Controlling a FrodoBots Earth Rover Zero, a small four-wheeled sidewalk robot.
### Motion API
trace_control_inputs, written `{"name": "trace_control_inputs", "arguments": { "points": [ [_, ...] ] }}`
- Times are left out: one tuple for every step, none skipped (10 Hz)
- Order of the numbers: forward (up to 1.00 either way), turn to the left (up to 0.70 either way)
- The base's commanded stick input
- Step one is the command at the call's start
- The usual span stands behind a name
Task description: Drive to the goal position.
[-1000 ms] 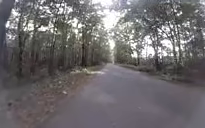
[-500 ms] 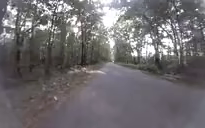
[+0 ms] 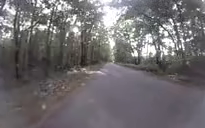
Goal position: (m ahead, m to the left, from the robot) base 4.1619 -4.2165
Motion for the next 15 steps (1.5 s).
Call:
{"name": "trace_control_inputs", "arguments": {
  "points": [
    [0.70, -0.01],
    [0.70, -0.01],
    [0.70, -0.01],
    [0.70, -0.02],
    [0.70, -0.03],
    [0.70, -0.04],
    [0.70, -0.27],
    [0.70, -0.01],
    [0.70, -0.01],
    [0.70, -0.01],
    [0.70, -0.01],
    [0.70, -0.01],
    [0.70, -0.01],
    [0.70, -0.01],
    [0.70, -0.01]
  ]
}}
